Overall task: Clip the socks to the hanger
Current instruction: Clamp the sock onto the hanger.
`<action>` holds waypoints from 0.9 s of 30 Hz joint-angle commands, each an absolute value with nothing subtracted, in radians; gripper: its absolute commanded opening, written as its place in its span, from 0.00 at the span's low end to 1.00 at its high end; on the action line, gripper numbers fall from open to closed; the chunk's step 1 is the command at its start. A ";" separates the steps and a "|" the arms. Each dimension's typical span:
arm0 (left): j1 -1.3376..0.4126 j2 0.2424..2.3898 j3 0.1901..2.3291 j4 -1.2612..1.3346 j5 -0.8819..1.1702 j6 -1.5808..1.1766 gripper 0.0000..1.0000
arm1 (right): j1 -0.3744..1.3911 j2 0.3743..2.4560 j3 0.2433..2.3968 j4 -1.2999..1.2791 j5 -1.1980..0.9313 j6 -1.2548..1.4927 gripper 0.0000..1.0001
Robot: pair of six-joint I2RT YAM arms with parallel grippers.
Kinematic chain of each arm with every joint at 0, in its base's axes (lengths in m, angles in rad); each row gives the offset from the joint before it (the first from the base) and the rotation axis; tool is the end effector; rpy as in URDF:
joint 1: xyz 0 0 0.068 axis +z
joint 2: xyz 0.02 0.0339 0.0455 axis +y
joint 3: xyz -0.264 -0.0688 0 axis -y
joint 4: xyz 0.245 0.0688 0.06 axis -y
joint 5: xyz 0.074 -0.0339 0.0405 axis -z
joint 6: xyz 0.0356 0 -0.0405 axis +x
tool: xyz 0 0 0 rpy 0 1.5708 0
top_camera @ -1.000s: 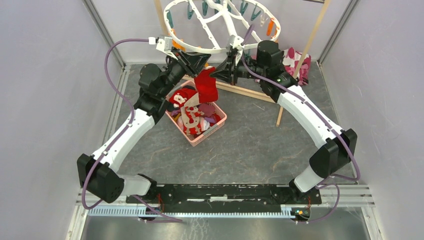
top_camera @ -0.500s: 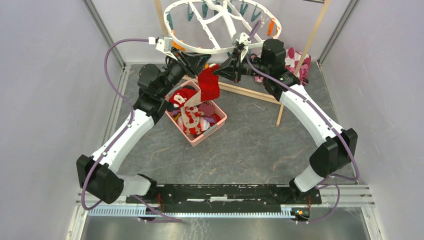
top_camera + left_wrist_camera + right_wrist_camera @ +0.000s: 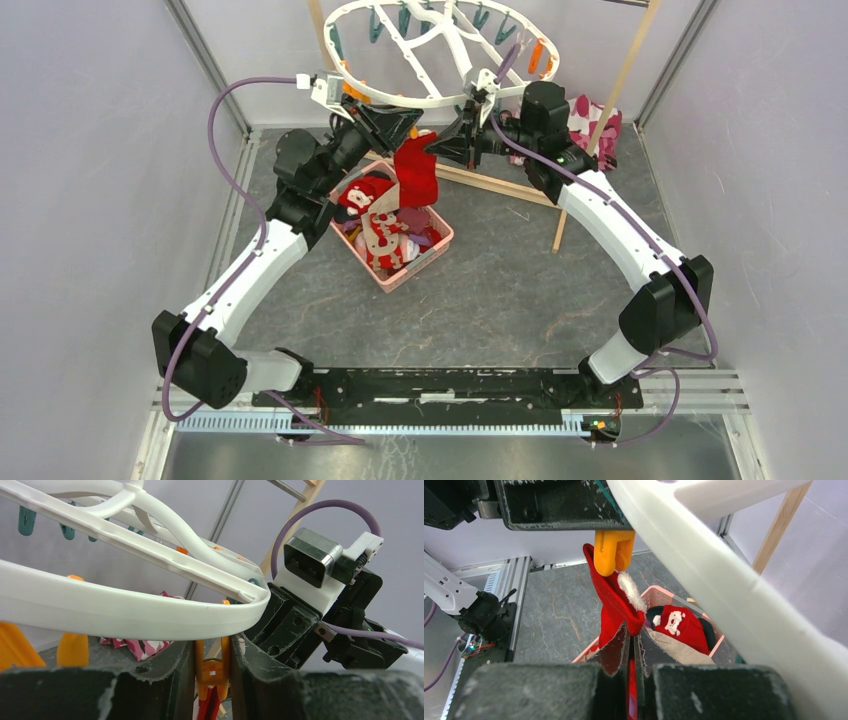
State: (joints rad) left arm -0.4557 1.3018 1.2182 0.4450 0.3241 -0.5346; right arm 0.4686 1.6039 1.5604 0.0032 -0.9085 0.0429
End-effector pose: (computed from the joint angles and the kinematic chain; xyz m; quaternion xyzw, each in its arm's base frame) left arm 0.2642 -0.1421 0.4454 0.1105 0.5659 -0.4665 0.6708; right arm 0.3192 0.1930 0.4228 -0.4340 0.5692 0.4636 0.5222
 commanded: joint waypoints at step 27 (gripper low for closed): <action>-0.453 1.290 1.212 0.476 0.380 -0.527 0.07 | 0.446 1.557 1.505 0.240 -0.876 0.287 0.00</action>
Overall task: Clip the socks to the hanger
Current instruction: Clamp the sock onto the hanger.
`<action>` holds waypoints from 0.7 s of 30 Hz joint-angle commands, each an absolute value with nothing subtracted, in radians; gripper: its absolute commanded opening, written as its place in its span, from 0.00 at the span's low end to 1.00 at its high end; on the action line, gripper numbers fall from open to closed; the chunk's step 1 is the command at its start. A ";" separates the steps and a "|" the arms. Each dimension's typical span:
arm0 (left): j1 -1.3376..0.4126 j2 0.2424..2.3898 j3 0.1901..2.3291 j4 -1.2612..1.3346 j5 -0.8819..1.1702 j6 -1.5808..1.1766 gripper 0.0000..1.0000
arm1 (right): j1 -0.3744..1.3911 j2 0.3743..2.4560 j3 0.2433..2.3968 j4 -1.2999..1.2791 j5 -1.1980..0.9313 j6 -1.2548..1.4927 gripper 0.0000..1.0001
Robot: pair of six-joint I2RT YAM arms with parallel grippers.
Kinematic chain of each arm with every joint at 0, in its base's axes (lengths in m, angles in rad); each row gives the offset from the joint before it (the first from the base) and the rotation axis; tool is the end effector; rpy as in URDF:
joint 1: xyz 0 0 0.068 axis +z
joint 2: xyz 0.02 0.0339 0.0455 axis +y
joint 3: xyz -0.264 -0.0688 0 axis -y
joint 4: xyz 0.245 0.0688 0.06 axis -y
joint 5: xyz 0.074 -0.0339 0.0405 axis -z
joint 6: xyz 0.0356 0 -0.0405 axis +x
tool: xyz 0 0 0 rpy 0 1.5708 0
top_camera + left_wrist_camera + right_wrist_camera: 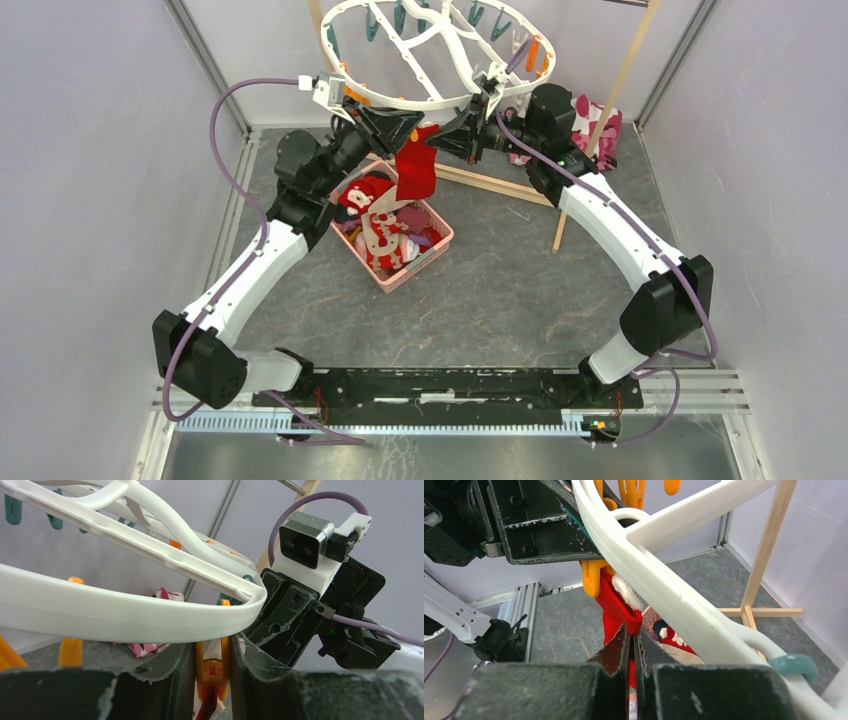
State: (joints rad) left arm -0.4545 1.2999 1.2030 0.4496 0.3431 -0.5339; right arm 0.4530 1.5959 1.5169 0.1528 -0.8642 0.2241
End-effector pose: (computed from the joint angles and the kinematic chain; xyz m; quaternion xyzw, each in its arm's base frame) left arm 0.2642 -0.1424 0.4410 0.1175 0.5688 -0.4693 0.6651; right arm 0.3230 0.1874 0.4251 -0.3754 0.5789 0.4898 0.5329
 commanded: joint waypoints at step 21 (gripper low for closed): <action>-0.453 1.249 1.212 0.406 0.352 -0.523 0.74 | 0.440 1.557 1.496 0.219 -0.884 0.248 0.24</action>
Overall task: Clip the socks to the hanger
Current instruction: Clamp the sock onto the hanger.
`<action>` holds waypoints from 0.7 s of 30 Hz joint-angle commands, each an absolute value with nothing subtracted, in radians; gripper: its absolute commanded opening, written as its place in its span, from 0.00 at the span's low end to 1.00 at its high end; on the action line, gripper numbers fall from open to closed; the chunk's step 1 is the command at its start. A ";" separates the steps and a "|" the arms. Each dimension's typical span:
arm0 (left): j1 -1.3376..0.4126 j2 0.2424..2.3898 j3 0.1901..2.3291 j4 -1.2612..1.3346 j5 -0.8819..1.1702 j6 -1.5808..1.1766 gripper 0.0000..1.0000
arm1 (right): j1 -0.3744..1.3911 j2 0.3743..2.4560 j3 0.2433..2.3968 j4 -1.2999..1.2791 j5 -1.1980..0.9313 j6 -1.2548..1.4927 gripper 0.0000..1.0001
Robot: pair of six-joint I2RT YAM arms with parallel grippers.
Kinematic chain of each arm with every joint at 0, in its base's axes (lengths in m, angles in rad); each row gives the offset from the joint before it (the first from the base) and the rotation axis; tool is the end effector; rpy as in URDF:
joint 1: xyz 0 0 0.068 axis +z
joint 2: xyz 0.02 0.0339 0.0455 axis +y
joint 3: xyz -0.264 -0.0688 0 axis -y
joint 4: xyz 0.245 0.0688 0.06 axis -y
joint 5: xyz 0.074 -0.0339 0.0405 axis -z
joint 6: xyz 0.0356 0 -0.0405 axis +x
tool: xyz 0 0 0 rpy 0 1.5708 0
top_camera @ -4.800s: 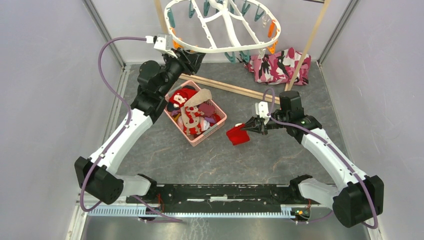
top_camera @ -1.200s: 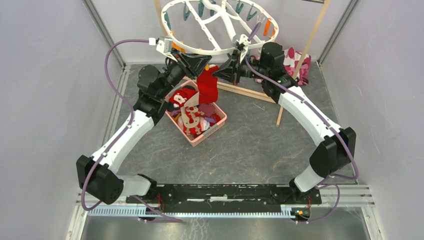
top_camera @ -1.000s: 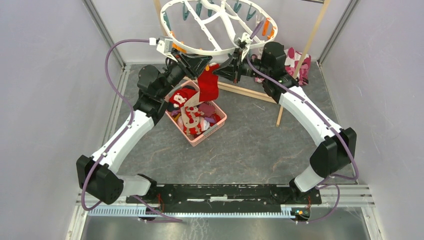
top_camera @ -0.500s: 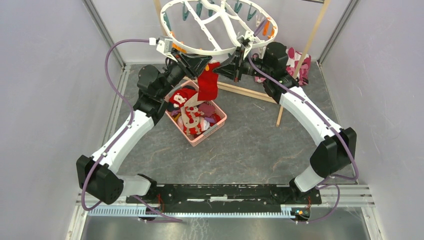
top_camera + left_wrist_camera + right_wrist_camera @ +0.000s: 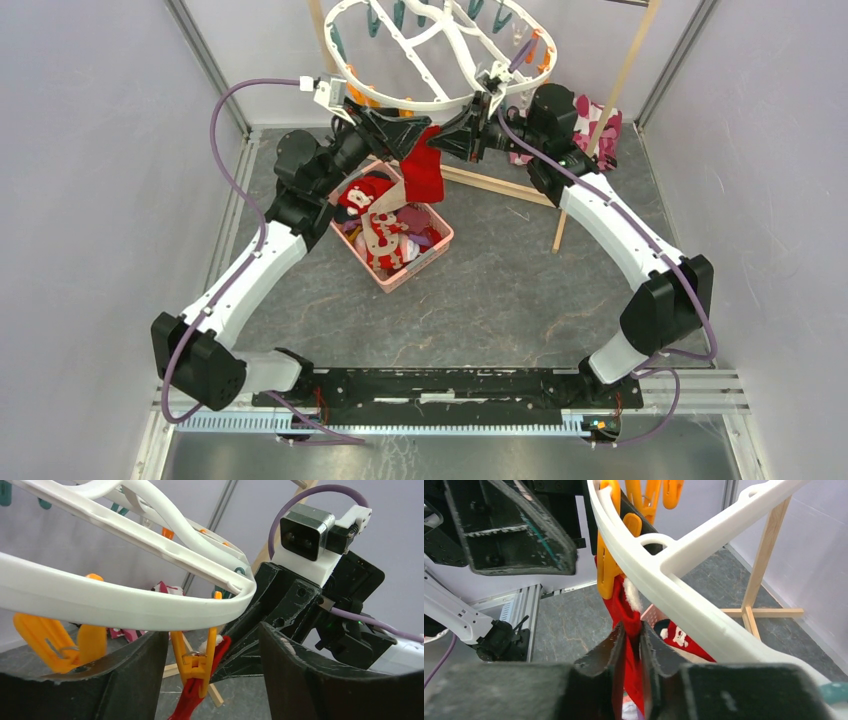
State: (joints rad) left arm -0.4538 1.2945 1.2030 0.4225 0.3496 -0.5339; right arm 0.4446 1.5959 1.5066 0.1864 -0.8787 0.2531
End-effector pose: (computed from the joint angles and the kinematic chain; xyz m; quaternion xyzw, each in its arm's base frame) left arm 0.2634 -0.1421 0.4398 0.1185 0.5773 -0.4689 0.6579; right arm 0.3243 0.1849 0.4247 -0.3717 0.5752 0.4977 0.5322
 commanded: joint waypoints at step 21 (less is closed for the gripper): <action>-0.453 0.702 0.609 0.189 0.223 -0.441 0.88 | 0.351 1.197 1.051 -0.393 -0.928 -0.611 0.79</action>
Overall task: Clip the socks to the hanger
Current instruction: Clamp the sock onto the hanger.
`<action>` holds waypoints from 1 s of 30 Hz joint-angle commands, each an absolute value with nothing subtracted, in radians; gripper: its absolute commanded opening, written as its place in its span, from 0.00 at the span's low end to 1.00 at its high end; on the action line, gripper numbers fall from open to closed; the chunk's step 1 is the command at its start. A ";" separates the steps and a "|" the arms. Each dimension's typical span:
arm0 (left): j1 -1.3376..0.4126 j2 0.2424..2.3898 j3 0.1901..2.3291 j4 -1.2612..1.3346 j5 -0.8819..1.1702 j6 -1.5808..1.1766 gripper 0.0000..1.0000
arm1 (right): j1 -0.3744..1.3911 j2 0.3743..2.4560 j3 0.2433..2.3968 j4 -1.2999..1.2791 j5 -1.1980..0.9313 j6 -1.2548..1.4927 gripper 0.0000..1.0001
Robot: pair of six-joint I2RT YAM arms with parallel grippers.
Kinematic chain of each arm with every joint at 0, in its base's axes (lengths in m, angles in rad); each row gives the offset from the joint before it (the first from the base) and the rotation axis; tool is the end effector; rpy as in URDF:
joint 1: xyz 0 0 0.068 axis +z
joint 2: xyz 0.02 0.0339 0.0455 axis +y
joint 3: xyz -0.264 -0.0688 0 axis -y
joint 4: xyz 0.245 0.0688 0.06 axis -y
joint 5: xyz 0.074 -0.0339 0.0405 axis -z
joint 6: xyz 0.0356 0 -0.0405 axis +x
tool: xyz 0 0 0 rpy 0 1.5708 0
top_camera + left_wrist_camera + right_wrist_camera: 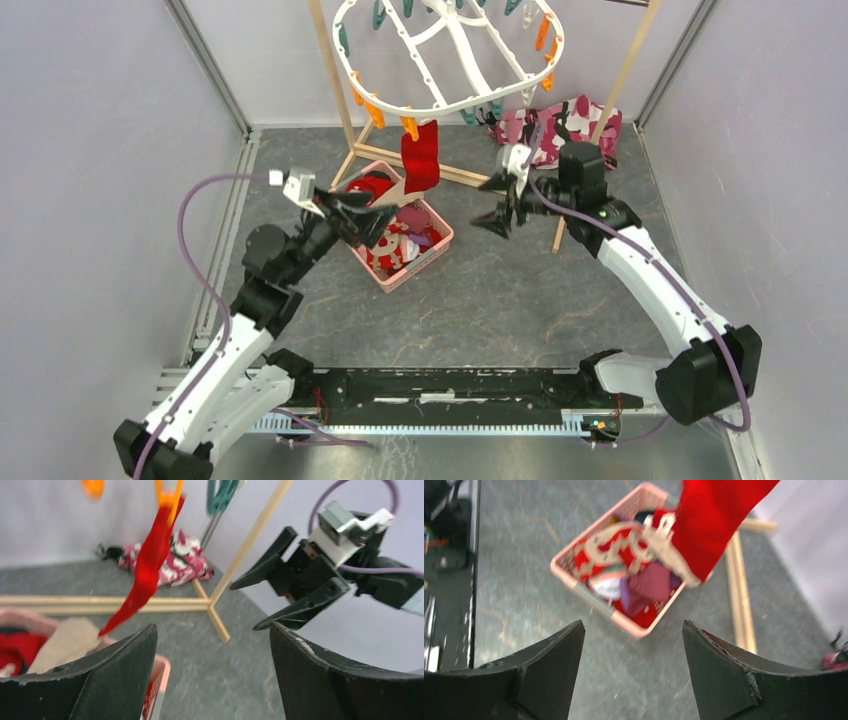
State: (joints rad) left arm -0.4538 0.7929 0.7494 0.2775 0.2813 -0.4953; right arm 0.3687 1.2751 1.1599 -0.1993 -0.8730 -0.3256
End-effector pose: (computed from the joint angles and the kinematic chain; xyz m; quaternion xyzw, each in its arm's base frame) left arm 0.1641 -0.0910 0.3759 0.0973 0.6158 -0.4323 0.6515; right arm 0.2564 0.1283 0.3675 -0.4831 0.6050 0.3535 0.5251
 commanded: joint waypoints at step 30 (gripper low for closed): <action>-0.451 0.993 0.520 0.255 -0.159 -0.566 0.56 | 0.263 1.112 0.876 -0.505 -0.958 -0.839 0.79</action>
